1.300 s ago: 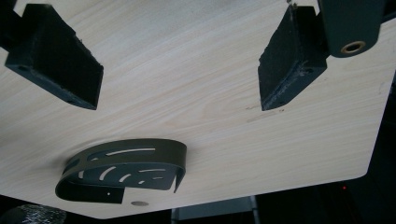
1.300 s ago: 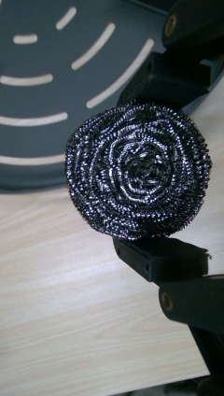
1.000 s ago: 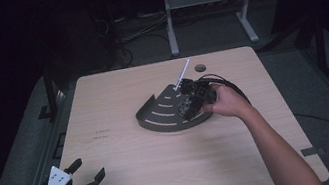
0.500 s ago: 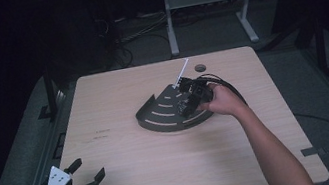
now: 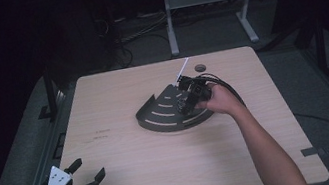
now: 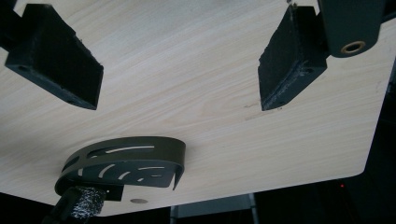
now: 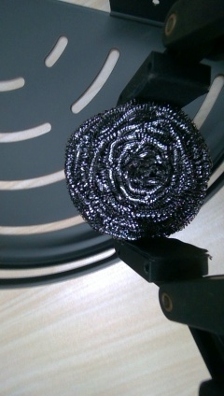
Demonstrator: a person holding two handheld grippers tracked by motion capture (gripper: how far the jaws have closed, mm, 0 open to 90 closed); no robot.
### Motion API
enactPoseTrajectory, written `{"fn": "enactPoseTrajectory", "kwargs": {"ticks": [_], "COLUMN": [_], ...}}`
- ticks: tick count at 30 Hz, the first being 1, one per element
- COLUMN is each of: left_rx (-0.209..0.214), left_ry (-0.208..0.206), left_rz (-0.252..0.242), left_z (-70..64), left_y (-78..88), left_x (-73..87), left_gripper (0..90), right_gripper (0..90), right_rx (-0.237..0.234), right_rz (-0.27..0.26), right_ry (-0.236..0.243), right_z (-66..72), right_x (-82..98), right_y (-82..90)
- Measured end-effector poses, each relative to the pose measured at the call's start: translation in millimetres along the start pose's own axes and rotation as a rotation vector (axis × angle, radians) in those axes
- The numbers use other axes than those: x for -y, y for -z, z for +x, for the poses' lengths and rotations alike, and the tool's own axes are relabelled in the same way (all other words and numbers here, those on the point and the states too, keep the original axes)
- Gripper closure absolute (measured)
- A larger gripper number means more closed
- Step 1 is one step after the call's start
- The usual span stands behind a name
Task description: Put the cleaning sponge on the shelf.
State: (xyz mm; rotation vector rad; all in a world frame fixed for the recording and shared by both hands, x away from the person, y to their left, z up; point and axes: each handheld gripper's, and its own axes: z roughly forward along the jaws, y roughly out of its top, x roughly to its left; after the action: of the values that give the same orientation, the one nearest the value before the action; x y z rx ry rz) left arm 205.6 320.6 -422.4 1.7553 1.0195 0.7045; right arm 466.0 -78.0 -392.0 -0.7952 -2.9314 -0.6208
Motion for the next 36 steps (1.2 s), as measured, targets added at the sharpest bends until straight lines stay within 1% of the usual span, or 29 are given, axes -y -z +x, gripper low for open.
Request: {"fn": "enactPoseTrajectory", "kwargs": {"ticks": [2, 5, 9, 15, 16, 21, 22, 27, 29, 36], "left_rx": [0.0, 0.001, 0.0, 0.001, 0.001, -0.001, 0.001, -0.001, 0.0, 0.0], "left_ry": [-0.003, -0.003, -0.002, -0.003, -0.003, -0.006, -0.003, -0.006, -0.004, 0.0], "left_rz": [0.002, 0.002, -0.001, 0.001, 0.003, 0.002, 0.002, 0.003, 0.0, -0.001], "left_z": [0.0, 0.0, 0.1, -0.1, -0.2, -0.6, -0.2, -0.5, -0.4, 0.0], "left_y": [-0.1, -0.2, -0.1, -0.5, -0.7, -0.3, -0.4, -0.5, -0.3, 0.1], "left_x": [0.0, -0.1, 0.0, 0.3, 0.3, 0.1, 0.1, 0.1, 0.0, 0.0], "left_gripper": [13.4, 13.3, 13.4, 13.4, 13.3, 13.3, 13.3, 13.4, 13.3, 13.4], "right_gripper": [33.0, 33.0, 33.0, 32.9, 32.9, 32.9, 32.9, 32.9, 32.9, 32.7], "right_rx": [0.006, 0.014, 0.01, 0.021, 0.017, 0.023, 0.033, 0.024, 0.022, 0.02], "right_rz": [0.002, 0.007, 0.01, 0.039, 0.042, 0.037, 0.03, 0.03, 0.038, 0.045], "right_ry": [-0.012, -0.017, -0.034, -0.042, -0.05, -0.059, -0.065, -0.075, -0.083, -0.101], "right_z": [-1.1, -2.8, -5.6, -8.2, -9.1, -11.1, -10.6, -11.0, -12.5, -15.7], "right_x": [-0.2, -0.9, -1.5, -3.8, -4.2, -5.2, -5.4, -5.4, -5.5, -5.2], "right_y": [-1.9, -4.8, -8.2, -20.2, -22.1, -26.5, -28.6, -34.9, -38.9, -42.3]}}
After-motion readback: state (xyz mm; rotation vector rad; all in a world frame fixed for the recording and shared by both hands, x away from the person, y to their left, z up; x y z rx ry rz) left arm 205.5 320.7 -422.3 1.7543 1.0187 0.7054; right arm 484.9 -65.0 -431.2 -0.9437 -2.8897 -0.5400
